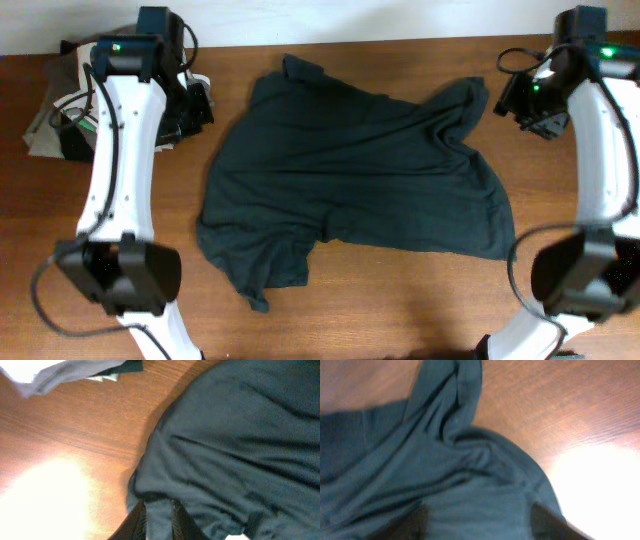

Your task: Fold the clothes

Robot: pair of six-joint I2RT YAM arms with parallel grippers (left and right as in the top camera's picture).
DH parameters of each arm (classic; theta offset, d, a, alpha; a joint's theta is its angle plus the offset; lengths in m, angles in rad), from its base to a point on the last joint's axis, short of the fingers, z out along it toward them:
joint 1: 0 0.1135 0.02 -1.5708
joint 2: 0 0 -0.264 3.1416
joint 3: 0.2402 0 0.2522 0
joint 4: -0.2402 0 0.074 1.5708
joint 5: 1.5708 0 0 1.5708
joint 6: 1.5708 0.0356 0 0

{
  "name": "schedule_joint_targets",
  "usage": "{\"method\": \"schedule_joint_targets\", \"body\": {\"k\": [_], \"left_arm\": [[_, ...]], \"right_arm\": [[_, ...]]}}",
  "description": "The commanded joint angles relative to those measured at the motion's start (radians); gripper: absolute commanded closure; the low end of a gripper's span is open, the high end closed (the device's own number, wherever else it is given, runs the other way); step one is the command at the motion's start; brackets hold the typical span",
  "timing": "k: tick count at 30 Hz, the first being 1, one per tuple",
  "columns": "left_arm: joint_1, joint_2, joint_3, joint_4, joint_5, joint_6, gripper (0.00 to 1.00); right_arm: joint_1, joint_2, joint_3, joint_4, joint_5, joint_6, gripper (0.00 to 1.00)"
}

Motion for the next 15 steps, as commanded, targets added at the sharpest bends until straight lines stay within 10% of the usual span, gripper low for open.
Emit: {"method": "schedule_joint_targets", "body": {"k": [1,5,8,15], "left_arm": [[-0.089,-0.219,0.008,-0.102,-0.133,-0.042,0.01],[-0.114,-0.3,-0.093,-0.153,0.13,-0.063,0.01],[-0.192,-0.422,-0.414,-0.15,0.055,-0.149,0.01],[-0.298,-0.813,-1.209,0.271,0.274,-0.238,0.01]], "right_arm": [[-0.004,-0.142,0.025,-0.118,0.011,0.0,0.01],[-0.004,-0.241,-0.031,-0.234,0.011,0.015,0.01],[-0.004,-0.426,-0.263,-0.167,0.012,0.027,0.01],[-0.004,-0.616,-0.851,0.106,-0.065,0.067,0.01]]}}
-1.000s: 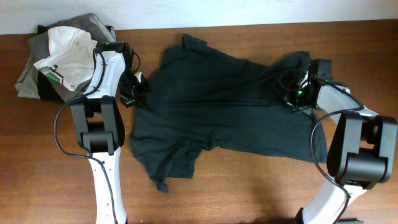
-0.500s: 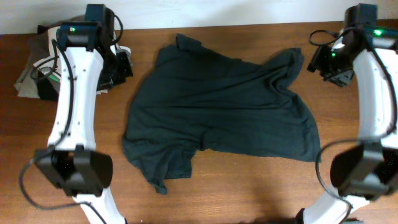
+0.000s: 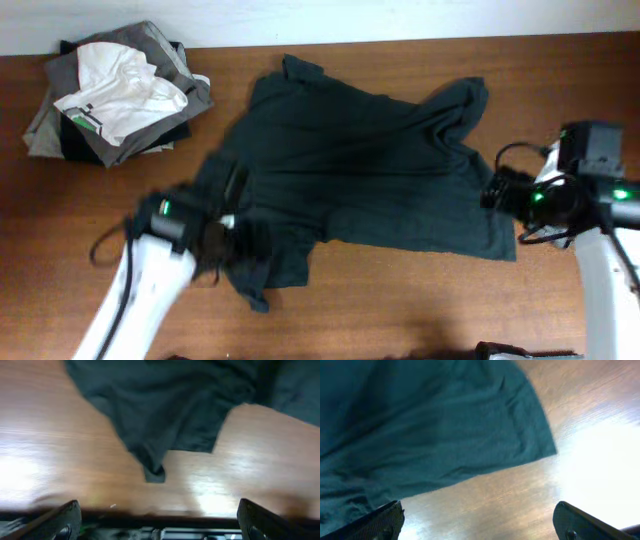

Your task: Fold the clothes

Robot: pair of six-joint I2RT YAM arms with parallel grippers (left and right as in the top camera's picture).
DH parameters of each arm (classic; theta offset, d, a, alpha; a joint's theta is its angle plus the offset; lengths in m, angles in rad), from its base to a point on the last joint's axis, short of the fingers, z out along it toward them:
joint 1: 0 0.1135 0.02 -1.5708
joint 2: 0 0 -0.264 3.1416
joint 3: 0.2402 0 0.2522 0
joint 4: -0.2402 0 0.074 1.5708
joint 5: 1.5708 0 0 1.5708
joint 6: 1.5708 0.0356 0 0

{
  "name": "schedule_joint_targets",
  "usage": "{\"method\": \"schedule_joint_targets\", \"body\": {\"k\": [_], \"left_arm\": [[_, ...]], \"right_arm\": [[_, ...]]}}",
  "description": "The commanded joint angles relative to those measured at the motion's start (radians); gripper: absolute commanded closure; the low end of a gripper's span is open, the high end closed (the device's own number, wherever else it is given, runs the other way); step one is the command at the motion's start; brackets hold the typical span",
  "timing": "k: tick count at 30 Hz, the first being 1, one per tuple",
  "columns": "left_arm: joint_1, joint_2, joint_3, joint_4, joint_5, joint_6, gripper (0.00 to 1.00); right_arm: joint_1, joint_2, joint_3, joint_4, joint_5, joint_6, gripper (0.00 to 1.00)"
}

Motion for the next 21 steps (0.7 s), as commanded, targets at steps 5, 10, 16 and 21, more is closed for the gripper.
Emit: {"method": "schedule_joint_targets", "body": {"k": [5,10,16,21], "left_arm": [[-0.001,-0.006,-0.417,0.205,0.234,-0.039,0.01],[-0.001,0.166,-0.474,0.378,0.233,-0.038,0.06],[0.015,0.351,-0.474,0.484,0.241,0.006,0.11],[0.094,0.349,-0.474,0.483,0.211,0.05,0.55]], "right_arm": [[-0.018,0.045,-0.261,0.147,-0.037,0.09,0.01],[-0.029,0.047,-0.288,0.147,0.021,0.09,0.01],[-0.029,0.048,-0.293,0.142,0.051,0.09,0.01],[-0.031,0.058,-0.416,0.238,0.059,0.111,0.11]]}}
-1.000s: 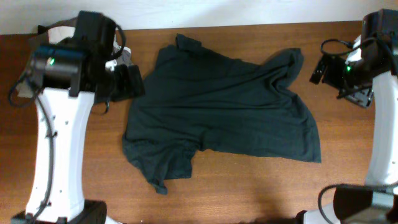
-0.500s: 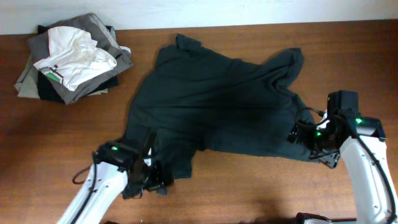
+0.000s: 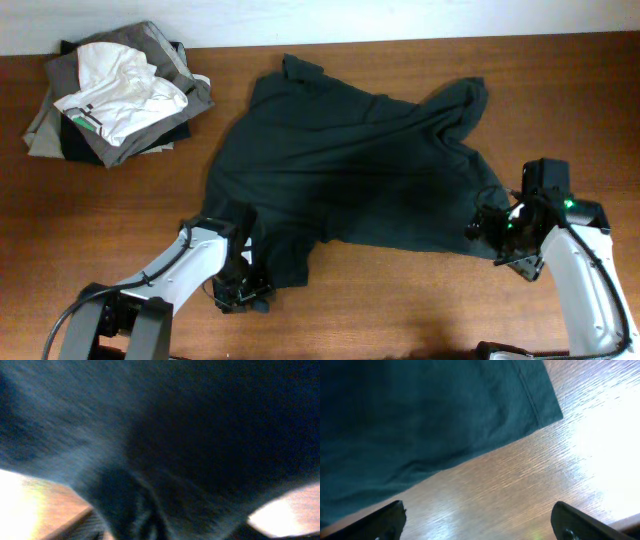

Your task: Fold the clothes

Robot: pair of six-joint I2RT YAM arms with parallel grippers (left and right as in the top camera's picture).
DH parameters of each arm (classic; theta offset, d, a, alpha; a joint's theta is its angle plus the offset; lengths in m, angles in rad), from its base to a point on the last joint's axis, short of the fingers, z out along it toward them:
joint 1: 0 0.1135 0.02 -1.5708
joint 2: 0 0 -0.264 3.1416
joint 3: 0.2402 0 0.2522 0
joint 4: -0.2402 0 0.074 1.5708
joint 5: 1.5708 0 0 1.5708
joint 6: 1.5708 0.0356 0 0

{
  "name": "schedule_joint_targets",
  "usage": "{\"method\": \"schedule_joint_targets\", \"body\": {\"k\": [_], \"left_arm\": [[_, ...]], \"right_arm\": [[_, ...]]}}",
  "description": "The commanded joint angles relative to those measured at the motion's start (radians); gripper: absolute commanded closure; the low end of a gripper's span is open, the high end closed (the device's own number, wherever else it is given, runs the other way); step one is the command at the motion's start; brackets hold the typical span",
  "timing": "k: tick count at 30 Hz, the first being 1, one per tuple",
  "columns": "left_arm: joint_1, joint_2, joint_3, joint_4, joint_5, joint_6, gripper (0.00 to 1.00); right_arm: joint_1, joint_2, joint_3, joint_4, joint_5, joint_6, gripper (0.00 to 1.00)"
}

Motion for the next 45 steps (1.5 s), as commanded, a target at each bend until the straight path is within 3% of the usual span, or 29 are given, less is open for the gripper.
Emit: {"method": "schedule_joint_targets", "body": {"k": [1,4,9,19,26,28,30,32,34,39,45], "left_arm": [[0.047,0.035,-0.025,0.038,-0.03,0.072,0.6],[0.059,0.035,-0.025,0.035,-0.031,0.096,0.72],[0.059,0.035,-0.025,0.04,-0.031,0.096,0.79],[0.059,0.035,-0.025,0.039,-0.026,0.096,0.79],[0.059,0.035,-0.024,0.024,-0.026,0.096,0.8],[0.059,0.035,-0.024,0.02,-0.026,0.097,0.85],[0.059,0.034,-0.008,0.01,-0.026,0.111,0.99],[0.059,0.032,0.029,-0.031,-0.027,0.129,0.99],[0.059,0.012,0.057,-0.078,-0.027,0.129,0.99],[0.043,-0.223,0.066,-0.165,-0.026,0.12,0.99],[0.026,-0.645,0.066,-0.233,-0.026,0.008,0.99]], "right_arm": [[-0.021,0.019,-0.083,0.053,0.039,0.045,0.11],[-0.129,0.066,-0.083,0.08,0.046,0.052,0.11],[-0.29,0.209,-0.083,0.123,-0.042,-0.038,0.18],[-0.291,0.285,-0.083,0.284,-0.101,-0.029,0.19],[-0.291,0.367,-0.083,0.296,-0.055,0.016,0.32],[-0.291,0.372,-0.083,0.293,-0.044,0.019,0.48],[-0.291,0.372,-0.083,0.293,-0.044,0.025,0.82],[-0.292,0.371,-0.083,0.289,-0.044,0.039,0.96],[-0.292,0.369,-0.083,0.282,-0.044,0.046,0.96],[-0.292,0.289,-0.083,0.232,-0.02,0.099,0.96],[-0.292,0.048,-0.083,0.105,0.024,0.113,0.96]]}}
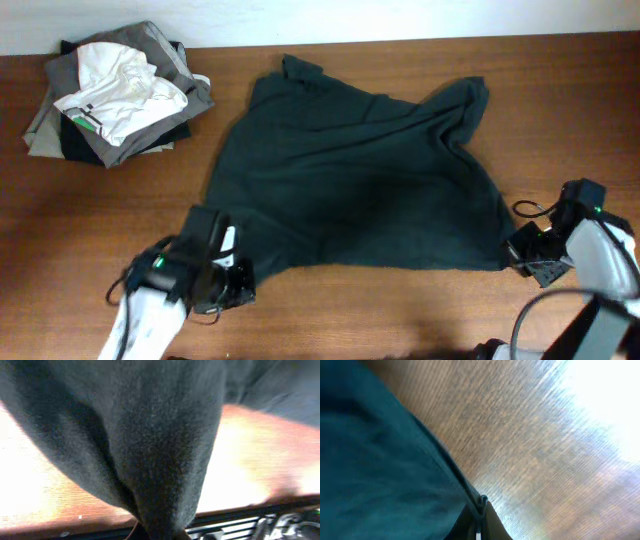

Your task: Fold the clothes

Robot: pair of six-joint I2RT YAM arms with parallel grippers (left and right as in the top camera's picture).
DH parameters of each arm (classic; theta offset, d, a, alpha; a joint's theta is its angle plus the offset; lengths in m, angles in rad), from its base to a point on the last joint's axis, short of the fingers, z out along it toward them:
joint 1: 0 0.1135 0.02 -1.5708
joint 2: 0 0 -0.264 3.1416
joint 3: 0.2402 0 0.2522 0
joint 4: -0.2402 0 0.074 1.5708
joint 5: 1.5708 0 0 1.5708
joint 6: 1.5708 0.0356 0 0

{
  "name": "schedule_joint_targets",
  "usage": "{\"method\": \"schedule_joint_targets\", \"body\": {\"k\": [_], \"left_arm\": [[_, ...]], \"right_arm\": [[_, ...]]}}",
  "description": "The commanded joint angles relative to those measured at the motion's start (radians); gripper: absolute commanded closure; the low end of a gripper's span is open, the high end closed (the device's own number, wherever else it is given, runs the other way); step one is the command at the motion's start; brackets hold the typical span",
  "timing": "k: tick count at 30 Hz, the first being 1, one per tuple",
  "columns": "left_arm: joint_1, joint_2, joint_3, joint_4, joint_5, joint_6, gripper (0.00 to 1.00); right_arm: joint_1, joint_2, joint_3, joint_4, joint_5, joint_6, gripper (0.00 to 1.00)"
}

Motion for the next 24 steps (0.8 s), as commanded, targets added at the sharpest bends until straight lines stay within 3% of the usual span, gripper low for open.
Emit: {"method": "schedule_joint_targets", "body": {"k": [1,4,6,8,12,20,24], "left_arm": [[-0.003,-0.163,0.011,-0.024,-0.006,-0.058,0.99],[-0.003,-0.224,0.016,0.062,-0.01,-0.056,0.99],[-0.003,-0.223,0.026,0.21,-0.015,-0.029,0.99],[-0.003,-0.198,0.032,0.408,-0.142,-0.03,0.99],[-0.003,-0.079,0.032,0.551,-0.245,-0.029,0.99],[-0.003,0.272,0.032,0.853,-0.263,0.02,0.99],[-0.003,0.337,0.032,0.917,-0.391,0.02,0.99]], "right_arm": [[-0.002,-0.132,-0.005,-0.047,0.04,0.039,0.96],[-0.002,-0.227,-0.005,-0.076,0.04,0.048,0.96],[-0.002,-0.245,-0.004,-0.066,0.039,0.065,0.96],[-0.002,-0.244,-0.002,-0.005,0.003,0.064,0.96],[-0.002,-0.244,-0.002,0.093,-0.053,0.065,0.96],[0.004,-0.125,-0.002,0.404,-0.212,0.087,0.96],[0.085,0.004,-0.002,0.634,-0.278,0.09,0.96]]}}
